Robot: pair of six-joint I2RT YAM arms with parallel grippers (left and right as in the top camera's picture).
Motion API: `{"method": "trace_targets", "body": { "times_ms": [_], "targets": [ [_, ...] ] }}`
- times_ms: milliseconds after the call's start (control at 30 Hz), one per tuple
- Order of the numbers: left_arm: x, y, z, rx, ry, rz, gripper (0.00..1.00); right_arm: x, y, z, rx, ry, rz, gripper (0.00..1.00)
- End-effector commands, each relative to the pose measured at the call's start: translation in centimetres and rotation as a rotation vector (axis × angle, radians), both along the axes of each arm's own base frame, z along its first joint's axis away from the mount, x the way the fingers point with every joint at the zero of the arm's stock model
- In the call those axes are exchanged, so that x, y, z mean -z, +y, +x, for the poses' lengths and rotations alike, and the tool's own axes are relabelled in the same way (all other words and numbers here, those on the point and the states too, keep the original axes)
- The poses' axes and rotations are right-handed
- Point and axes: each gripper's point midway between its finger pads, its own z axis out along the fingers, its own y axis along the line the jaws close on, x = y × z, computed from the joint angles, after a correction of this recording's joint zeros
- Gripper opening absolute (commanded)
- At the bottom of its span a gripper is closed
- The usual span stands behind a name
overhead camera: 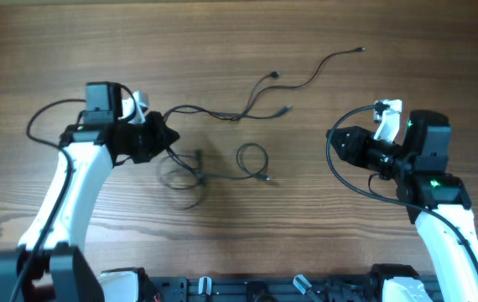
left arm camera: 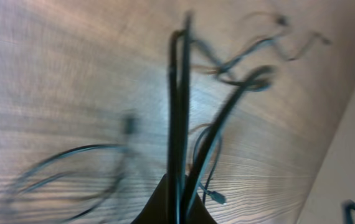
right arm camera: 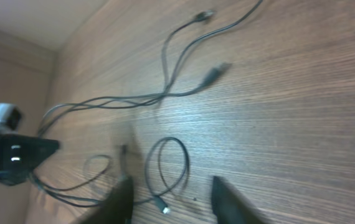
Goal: Untangle cables
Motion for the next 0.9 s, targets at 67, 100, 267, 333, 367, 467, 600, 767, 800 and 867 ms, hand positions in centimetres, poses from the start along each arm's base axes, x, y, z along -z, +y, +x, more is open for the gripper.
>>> {"method": "trace_targets", "body": {
  "times_ms": [67,100,267,333,367,467,600,767,800,867],
  "targets": [
    [-7.1,-6.1,-1.7,0.468,-0.412,-0.202,0.04,0.3,2.0,-0.5,-0.063,0.03,0.021,0.74],
    [-8.4,-7.8,-2.9,0.56,-0.462,-0.282,0.04,0.6,2.6,-0.7,-0.084,0.042,0.021,0.74],
    [-6.7,-10.9,-4.1,0.711,-0.495,-0.152,1.0,1.7,3.1,-0.7,-0.095,0.082,0.015,0.76],
    [-2.4,-6.4,-1.1,0.392,-0.285,0.184,1.0,2.0,3.1,-0.8,-0.095,0.096,0.014,0.77],
    [-0.9,-2.5,0.0,0.098,-0.151,0.322,1.0,2.2,3.1,-0.8,-0.089,0.106,0.019,0.77],
    [0.4,3.8,-0.8,-0.403,0.024,0.482,1.0,2.6,3.1,-0.7,-0.052,0.155,0.051,0.81],
    [-0.9,5.2,1.7,-0.481,-0.061,0.435,1.0,3.0,4.5,0.2,-0.051,0.169,0.089,0.83],
    [-1.6,9.7,3.1,-0.604,-0.042,0.241,1.0,3.7,12.7,1.5,-0.093,0.248,0.271,0.76],
    [-1.5,10.8,2.9,-0.635,-0.033,0.238,1.0,4.0,14.8,1.8,-0.091,0.266,0.316,0.75],
    [-1.3,12.4,2.4,-0.678,-0.01,0.242,1.0,5.8,18.0,2.8,-0.02,0.307,0.38,0.72]
  ]
}}
